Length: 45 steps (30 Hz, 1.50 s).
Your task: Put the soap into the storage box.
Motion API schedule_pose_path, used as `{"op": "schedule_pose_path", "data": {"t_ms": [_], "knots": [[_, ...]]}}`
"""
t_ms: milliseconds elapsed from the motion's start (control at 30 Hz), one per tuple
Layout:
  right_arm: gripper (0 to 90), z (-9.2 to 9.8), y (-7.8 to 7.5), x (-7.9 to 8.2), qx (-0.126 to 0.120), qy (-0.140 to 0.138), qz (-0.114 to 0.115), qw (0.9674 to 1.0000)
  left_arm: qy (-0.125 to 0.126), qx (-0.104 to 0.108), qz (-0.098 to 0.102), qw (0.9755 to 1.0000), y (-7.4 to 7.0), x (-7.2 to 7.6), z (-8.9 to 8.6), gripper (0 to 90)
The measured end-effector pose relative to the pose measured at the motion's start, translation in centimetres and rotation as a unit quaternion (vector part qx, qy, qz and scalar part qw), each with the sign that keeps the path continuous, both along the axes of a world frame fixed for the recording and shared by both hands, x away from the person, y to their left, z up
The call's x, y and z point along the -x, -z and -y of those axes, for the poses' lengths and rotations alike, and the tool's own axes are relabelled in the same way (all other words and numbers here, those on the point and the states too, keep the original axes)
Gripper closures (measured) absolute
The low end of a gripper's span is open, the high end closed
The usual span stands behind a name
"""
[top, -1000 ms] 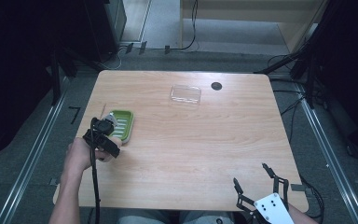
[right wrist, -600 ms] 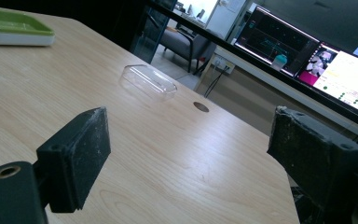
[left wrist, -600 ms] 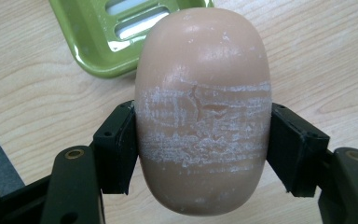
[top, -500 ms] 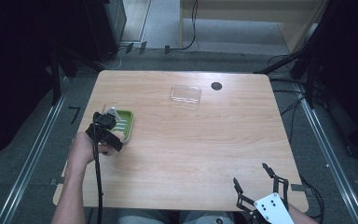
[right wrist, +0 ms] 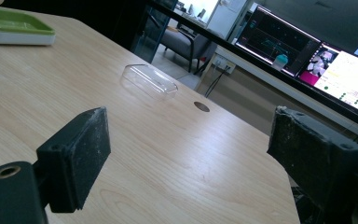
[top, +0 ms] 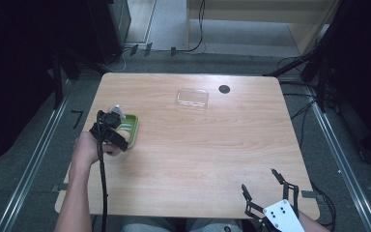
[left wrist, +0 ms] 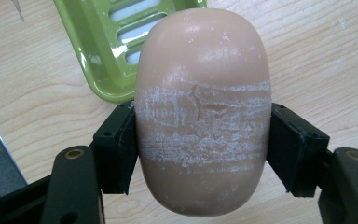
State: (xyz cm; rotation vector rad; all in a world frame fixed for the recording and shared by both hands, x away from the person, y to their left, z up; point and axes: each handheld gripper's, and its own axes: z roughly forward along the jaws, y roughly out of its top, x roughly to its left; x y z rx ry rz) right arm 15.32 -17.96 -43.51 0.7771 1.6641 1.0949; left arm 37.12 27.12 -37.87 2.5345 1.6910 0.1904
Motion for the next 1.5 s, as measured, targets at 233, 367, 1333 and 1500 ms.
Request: {"op": "schedule_pose_path", "data": {"t_ms": [233, 367, 1333, 1500], "knots": [[13.1, -0.1, 0.0, 0.0, 0.003, -0.003, 0.000, 1.0000, 0.001, 0.003, 0.005, 1.0000, -0.2, -0.4, 0.1, 33.8], [13.1, 0.0, 0.0, 0.0, 0.004, -0.004, 0.000, 1.0000, -0.002, 0.004, 0.006, 1.0000, -0.3, -0.6, 0.1, 33.8], [13.1, 0.0, 0.0, -0.1, 0.006, -0.002, -0.001, 1.0000, -0.002, 0.018, 0.021, 0.9996, -0.6, -2.9, 0.7, 33.7], [13.1, 0.0, 0.1, 0.0, 0.003, 0.000, -0.003, 1.0000, -0.010, 0.017, 0.023, 0.9995, -0.4, -3.3, 0.4, 33.8]]}}
